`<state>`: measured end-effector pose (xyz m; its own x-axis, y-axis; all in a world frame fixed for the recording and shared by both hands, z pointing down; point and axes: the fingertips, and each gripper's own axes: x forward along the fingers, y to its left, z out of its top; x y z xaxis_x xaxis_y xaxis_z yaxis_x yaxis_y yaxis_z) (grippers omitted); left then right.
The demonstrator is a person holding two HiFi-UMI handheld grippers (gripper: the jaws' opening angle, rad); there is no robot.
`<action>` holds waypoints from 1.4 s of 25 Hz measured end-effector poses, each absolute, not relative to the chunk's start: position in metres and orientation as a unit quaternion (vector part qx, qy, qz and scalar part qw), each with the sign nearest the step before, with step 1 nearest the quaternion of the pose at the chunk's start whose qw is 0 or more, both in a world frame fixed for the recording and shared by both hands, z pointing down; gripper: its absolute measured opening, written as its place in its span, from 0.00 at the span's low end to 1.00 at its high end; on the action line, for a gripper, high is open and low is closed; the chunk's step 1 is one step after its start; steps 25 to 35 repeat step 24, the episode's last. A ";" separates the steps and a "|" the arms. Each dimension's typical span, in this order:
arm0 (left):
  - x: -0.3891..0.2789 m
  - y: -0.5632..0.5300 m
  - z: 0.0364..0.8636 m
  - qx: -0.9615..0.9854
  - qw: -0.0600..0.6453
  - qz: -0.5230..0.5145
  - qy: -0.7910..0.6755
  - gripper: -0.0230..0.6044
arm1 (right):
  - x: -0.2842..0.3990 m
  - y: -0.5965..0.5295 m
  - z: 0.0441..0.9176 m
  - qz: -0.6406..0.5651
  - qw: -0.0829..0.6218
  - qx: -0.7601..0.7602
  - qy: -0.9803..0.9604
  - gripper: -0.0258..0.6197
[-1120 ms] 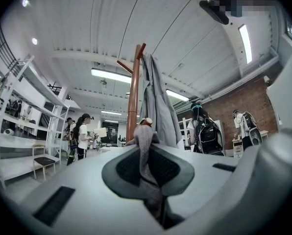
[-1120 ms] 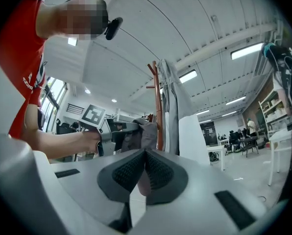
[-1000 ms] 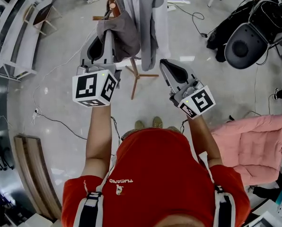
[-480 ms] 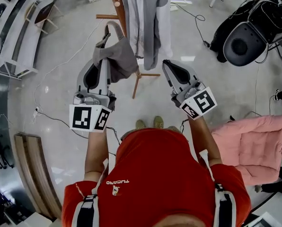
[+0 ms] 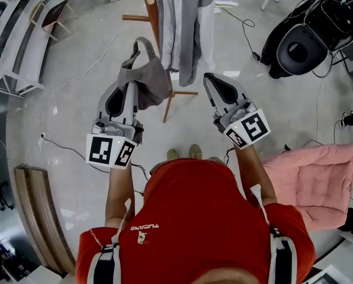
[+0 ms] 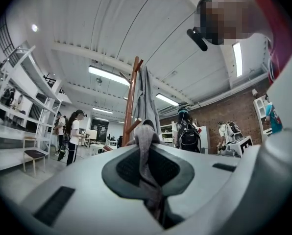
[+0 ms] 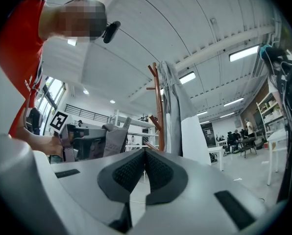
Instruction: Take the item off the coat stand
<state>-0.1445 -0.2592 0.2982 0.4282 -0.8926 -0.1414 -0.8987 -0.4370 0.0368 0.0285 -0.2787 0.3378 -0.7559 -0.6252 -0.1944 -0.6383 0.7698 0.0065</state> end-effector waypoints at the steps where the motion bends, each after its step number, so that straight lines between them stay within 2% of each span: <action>1: -0.144 -0.259 0.298 -0.845 0.022 0.072 0.529 0.08 | 0.028 -0.278 0.337 0.038 0.090 -0.336 0.937 0.08; 35: -0.139 -0.267 0.292 -0.849 0.017 0.077 0.523 0.08 | 0.029 -0.281 0.329 0.040 0.096 -0.330 0.938 0.08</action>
